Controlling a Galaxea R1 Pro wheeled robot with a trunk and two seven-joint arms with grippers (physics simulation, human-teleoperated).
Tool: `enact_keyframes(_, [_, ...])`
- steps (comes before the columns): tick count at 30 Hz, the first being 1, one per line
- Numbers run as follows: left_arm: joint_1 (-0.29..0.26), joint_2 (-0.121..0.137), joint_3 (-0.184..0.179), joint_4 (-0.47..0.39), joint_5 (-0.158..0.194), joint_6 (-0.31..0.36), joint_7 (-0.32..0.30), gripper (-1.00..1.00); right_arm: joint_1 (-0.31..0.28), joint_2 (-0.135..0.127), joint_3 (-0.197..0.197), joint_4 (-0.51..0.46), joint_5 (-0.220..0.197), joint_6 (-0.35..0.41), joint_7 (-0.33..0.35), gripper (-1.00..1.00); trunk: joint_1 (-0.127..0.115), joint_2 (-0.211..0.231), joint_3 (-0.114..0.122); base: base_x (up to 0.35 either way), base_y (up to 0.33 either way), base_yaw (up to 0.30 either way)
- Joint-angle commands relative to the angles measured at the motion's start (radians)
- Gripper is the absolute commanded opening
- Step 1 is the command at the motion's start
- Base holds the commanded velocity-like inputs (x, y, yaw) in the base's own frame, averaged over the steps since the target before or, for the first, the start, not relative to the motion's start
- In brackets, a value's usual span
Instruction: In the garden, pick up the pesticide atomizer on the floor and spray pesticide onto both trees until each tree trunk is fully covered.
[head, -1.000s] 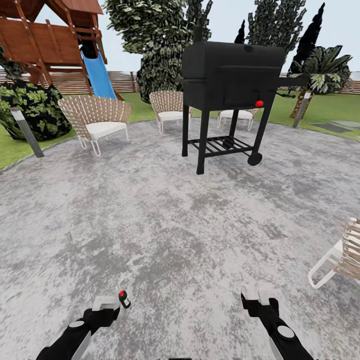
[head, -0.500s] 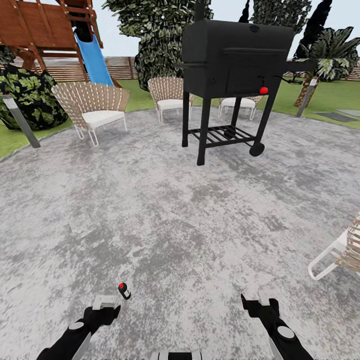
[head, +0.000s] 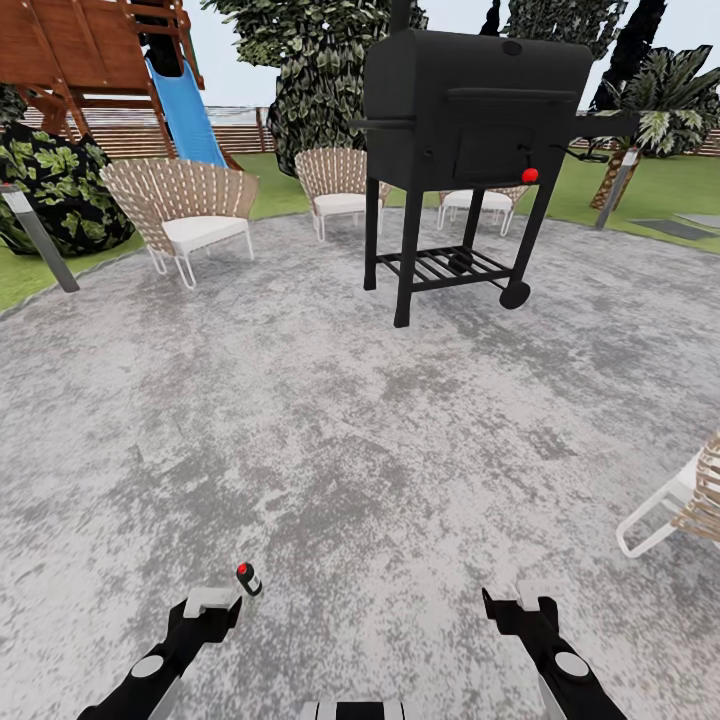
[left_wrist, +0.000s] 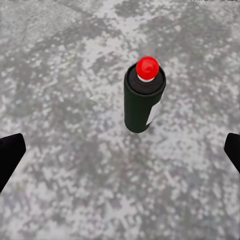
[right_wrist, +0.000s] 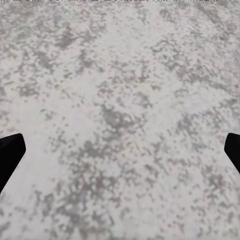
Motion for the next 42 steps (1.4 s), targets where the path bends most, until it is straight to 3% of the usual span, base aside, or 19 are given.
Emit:
enact_keyframes(1, [-0.001, 0.0, 0.007, 0.001, -0.003, -0.003, -0.007, 1.0, 0.0, 0.0, 0.0, 0.0, 0.0, -0.003, 0.0, 1.0, 0.0, 0.0, -0.001, 0.056, 0.0, 0.0])
enact_keyframes(33, [-0.001, -0.001, 0.01, 0.0, -0.003, -0.004, -0.007, 1.0, 0.0, 0.002, 0.001, -0.002, 0.0, -0.003, 0.0, 1.0, 0.0, 0.0, -0.001, 0.079, 0.0, 0.0])
enact_keyframes(42, [-0.001, 0.0, 0.006, 0.0, -0.004, -0.004, -0.009, 1.0, 0.0, 0.002, 0.002, -0.002, 0.0, -0.003, 0.0, 1.0, 0.0, 0.0, -0.001, 0.006, 0.0, -0.158])
